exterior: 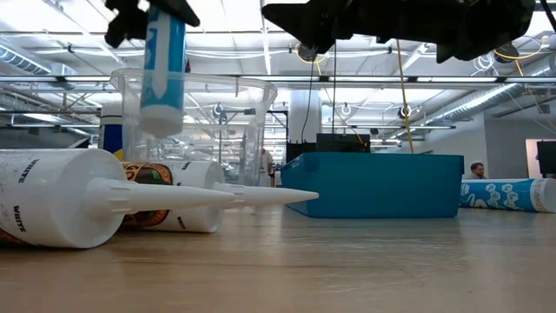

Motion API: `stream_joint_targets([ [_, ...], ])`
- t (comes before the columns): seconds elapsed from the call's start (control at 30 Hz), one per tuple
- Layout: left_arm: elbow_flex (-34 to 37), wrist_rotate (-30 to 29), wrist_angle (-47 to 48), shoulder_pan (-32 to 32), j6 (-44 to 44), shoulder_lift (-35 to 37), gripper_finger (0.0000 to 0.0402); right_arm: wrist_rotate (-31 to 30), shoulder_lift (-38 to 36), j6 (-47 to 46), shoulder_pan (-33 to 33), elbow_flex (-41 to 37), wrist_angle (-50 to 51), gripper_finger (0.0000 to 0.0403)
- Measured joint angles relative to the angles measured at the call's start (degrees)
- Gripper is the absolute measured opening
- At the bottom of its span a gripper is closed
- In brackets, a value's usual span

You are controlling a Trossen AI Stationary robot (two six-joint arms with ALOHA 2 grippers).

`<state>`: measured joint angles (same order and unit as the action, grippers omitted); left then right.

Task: Pick & place silicon tubes, Sealant and Lysol wipes
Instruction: Put the left blue sealant into the transparent bin

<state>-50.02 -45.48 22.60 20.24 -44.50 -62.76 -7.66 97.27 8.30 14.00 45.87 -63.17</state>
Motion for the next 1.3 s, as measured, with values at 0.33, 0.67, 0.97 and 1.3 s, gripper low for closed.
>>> stream_joint_targets([
  [0.33,0.0,5.0,4.4,-3.3,-0.8,-3.4,0.0255,0.0,0.0,1.4,0.0,0.0,0.7,0.0361],
  [0.67,0.0,5.0,3.5,-3.4,2.3,-3.6,0.0347,0.0,0.0,1.5,0.0,0.0,3.3,0.0361],
  [0.97,0.0,5.0,-1.0,-0.9,15.8,1.2,0.0278,-20.1,-11.0,6.3,2.1,0.0,24.9,0.0361],
  [1.3,0.3,7.2,-9.8,10.7,44.9,4.8,0.026,-37.2,-31.6,-26.5,-0.7,0.0,81.7,0.0361],
])
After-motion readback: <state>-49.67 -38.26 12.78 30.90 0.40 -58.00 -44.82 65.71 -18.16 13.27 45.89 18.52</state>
